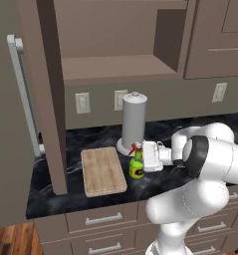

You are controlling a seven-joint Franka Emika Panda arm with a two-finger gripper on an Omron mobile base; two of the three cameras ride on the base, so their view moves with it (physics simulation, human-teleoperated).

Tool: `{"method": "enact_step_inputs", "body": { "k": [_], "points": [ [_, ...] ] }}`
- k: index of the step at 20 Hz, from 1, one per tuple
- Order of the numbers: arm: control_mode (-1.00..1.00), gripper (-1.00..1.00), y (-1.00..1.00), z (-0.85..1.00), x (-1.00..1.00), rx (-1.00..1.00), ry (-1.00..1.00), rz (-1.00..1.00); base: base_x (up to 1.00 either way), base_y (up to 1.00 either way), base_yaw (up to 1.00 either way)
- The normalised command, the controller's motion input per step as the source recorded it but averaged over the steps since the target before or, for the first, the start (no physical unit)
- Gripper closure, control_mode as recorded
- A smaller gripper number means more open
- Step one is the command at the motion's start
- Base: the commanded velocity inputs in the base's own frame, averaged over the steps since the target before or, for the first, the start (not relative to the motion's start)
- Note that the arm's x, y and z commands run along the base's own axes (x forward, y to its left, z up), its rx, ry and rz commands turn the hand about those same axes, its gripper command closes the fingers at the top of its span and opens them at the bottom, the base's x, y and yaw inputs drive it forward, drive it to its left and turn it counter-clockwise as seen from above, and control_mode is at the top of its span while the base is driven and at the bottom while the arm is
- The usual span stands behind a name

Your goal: Grab the spray bottle from the cabinet, then place it next to the cutting board for sanitizing. Then grab the dish brush from the countertop next to the sink and place it next to the cutting board.

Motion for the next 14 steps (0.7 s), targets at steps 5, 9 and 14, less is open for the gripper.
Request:
{"method": "enact_step_inputs", "body": {
  "k": [5, 9, 14],
  "points": [
    [-1.00, -1.00, -0.02, 0.00, 0.00, 0.00, 0.05, 0.00, 0.00, 0.00, 0.00],
    [-1.00, -1.00, -0.20, 0.00, 0.00, 0.01, 0.03, 0.00, 0.00, 0.00, 0.00],
    [-1.00, -1.00, -0.46, 0.16, -0.33, 0.05, 0.07, -0.05, 0.00, 0.00, 0.00]
  ]
}}
